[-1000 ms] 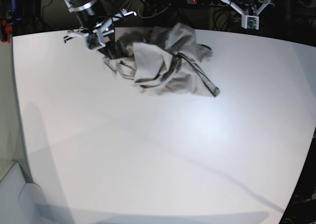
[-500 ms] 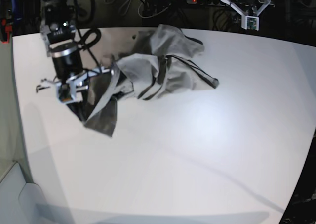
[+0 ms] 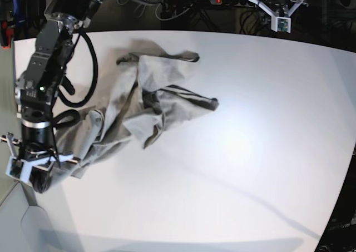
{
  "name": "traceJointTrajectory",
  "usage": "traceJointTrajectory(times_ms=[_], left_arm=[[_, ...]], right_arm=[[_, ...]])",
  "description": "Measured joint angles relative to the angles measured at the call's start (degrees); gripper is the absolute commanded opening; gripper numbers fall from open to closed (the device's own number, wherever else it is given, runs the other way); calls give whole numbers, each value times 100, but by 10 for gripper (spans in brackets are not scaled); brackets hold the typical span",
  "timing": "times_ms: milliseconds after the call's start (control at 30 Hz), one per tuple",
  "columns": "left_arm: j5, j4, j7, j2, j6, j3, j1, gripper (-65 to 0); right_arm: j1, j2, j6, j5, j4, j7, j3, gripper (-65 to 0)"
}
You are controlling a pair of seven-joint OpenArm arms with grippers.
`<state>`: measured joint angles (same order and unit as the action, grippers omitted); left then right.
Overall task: Layout the t-shirt on the table in an organized manner, then fold the t-shirt properly
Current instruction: 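Drag the grasped shirt edge away from the pile with the right gripper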
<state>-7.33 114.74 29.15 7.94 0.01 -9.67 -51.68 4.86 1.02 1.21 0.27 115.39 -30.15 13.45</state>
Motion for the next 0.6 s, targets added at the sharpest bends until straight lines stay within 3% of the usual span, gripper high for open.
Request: traceJointTrajectory(times_ms=[167,233,467,600], left_arm=[[-2,0,0,11,2,2,28,-649],[-2,0,0,-26,2,0,28,-649],[-13,2,15,-111,0,11,197,-649],[-7,26,-11,-107,0,13,234,-646]], right_arm=[[-70,-39,310,22,-61,-289,-129,-650],[-151,-26,306,0,-219,-380,-103,-610],[-332,-22,323,2,-785,-422,365,-293],[-315,-24,321,7,-798,-411,776,-207]])
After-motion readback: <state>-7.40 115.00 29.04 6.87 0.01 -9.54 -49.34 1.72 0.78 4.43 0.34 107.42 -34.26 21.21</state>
